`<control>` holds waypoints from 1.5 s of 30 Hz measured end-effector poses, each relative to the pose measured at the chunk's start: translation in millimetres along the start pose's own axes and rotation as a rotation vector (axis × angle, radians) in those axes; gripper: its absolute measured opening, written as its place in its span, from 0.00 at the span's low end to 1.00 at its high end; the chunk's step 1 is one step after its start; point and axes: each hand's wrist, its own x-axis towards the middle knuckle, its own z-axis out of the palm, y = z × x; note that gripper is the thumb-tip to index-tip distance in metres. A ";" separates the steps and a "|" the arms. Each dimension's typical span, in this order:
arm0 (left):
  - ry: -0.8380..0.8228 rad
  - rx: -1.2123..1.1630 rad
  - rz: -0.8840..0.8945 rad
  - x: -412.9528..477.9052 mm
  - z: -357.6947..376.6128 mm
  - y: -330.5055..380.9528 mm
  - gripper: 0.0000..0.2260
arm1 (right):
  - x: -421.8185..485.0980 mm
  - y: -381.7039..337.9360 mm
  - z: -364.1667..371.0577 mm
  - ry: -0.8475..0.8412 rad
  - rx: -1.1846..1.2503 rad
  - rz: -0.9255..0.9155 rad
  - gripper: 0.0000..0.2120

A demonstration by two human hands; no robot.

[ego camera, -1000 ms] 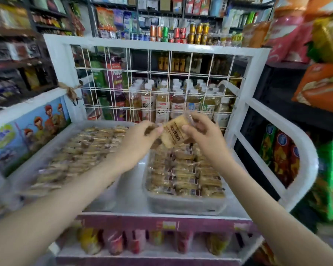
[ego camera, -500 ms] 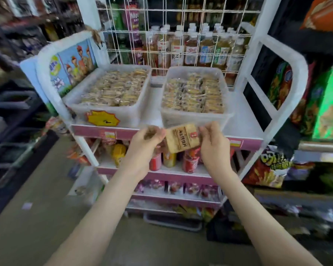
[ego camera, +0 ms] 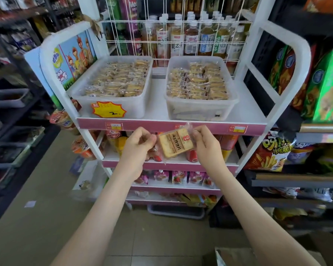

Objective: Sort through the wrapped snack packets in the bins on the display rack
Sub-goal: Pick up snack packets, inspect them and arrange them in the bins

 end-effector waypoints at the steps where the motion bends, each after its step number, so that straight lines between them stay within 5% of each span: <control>1: -0.010 -0.009 -0.005 0.2 0.6 -0.4 0.09 | -0.2 -0.8 -1.3 -0.004 0.012 0.018 0.10; 6: 0.067 0.314 0.098 -1.1 6.6 -6.7 0.03 | 0.0 -5.8 -8.2 -0.011 0.081 0.100 0.11; 11: -0.090 0.696 0.418 -17.9 17.8 -6.4 0.34 | -6.6 -16.2 -1.9 -0.055 -0.040 -0.039 0.07; 14: -0.016 0.899 0.548 -19.5 25.0 -11.6 0.33 | -12.2 -23.7 9.4 -0.146 -0.005 -0.076 0.06; 17: 0.064 0.750 0.531 -15.8 18.2 -12.3 0.26 | -14.9 -24.3 8.8 -0.179 0.154 -0.093 0.07; 20: -0.133 0.262 0.322 -20.0 10.2 -10.9 0.22 | -12.8 -14.0 7.1 -0.088 0.268 0.066 0.11; 24: -0.235 -0.152 0.206 -21.7 5.4 -20.0 0.25 | -15.1 -3.2 12.3 -0.244 0.426 0.272 0.10; 28: -0.270 -0.452 0.132 -20.8 3.7 -22.3 0.27 | -17.4 -4.2 7.3 -0.305 0.733 0.277 0.13; 34: -0.352 -0.482 0.066 -19.9 1.2 -16.9 0.27 | -14.8 -6.6 6.0 -0.221 0.729 0.245 0.07; 39: -0.431 -0.449 -0.002 -16.8 -11.2 -13.4 0.23 | -11.3 -12.4 8.1 -0.009 0.438 0.215 0.08; 45: -0.259 -0.406 -0.025 -15.0 -15.7 -10.8 0.20 | -11.3 -25.5 8.0 0.041 0.339 0.035 0.10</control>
